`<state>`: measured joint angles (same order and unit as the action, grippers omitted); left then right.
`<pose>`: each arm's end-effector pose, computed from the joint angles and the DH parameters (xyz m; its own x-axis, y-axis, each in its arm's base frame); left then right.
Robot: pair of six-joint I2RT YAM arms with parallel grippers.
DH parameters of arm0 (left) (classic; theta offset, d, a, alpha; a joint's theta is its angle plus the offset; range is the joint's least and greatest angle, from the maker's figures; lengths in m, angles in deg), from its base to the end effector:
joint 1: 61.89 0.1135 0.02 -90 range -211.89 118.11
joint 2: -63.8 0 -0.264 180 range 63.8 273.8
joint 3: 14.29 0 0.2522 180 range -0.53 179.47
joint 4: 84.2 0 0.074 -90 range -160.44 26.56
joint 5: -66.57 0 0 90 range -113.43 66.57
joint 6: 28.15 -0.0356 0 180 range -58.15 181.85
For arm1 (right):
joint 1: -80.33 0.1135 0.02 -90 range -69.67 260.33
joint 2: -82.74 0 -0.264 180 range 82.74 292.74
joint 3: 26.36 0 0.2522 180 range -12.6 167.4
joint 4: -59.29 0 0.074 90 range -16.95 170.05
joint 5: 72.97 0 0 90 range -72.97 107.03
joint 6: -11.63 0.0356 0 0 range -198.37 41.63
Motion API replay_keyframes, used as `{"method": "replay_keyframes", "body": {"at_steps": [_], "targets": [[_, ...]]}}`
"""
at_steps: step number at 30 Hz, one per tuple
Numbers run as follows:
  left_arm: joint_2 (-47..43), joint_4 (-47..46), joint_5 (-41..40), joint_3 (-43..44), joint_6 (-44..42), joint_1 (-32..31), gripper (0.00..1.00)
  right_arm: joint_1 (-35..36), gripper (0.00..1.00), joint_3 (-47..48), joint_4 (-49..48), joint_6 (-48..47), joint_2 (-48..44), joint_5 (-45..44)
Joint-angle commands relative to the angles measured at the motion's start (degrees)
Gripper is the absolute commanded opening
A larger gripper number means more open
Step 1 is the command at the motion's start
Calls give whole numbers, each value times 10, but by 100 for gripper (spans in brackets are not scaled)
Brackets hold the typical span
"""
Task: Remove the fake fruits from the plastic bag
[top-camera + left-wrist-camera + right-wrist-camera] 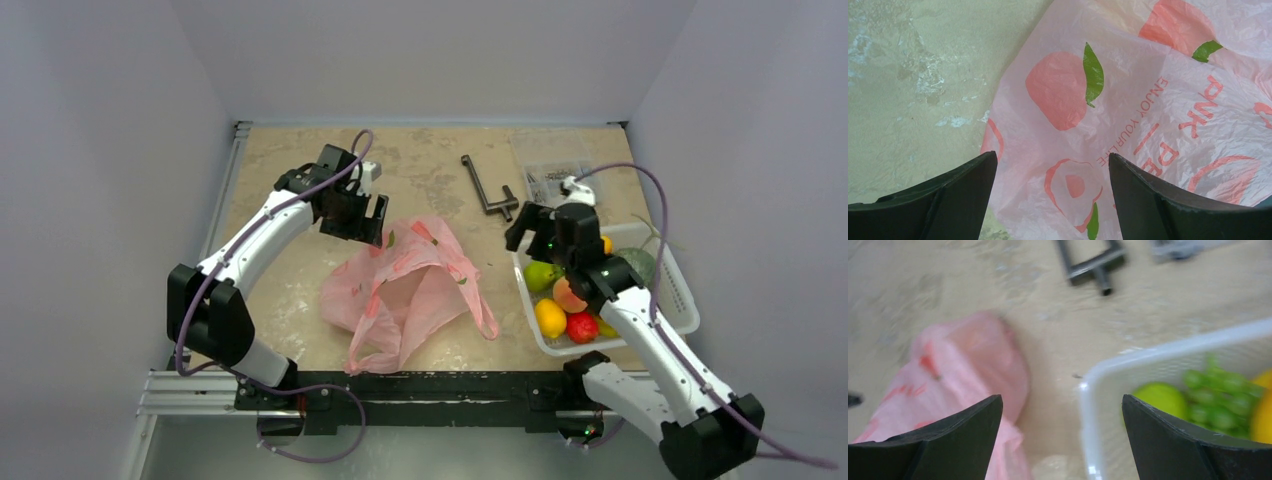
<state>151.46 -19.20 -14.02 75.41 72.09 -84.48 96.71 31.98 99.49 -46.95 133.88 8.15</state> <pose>0.2848 -0.1248 0.2891 -0.8888 0.1798 -0.4215 0.2943 0.9291 -0.2241 0.1897 0.0500 0.2912 -0.5264 0.3821 -0.7595 0.1406 0.9201 0.3655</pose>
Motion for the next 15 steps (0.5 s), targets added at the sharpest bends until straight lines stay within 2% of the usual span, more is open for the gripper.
{"method": "replay_keyframes", "body": {"at_steps": [1,7,13,15], "targets": [[6,-2,9,6,-9,-2,82,159,90,58,-63,-28,34,-49],[7,-3,10,6,-8,-2,82,384,88,83,-126,-96,73,-124],[13,-1,11,7,-8,-2,82,531,84,88,-175,-169,122,-124],[12,-1,10,6,-8,-2,82,550,78,93,-172,-172,140,-112]]}}
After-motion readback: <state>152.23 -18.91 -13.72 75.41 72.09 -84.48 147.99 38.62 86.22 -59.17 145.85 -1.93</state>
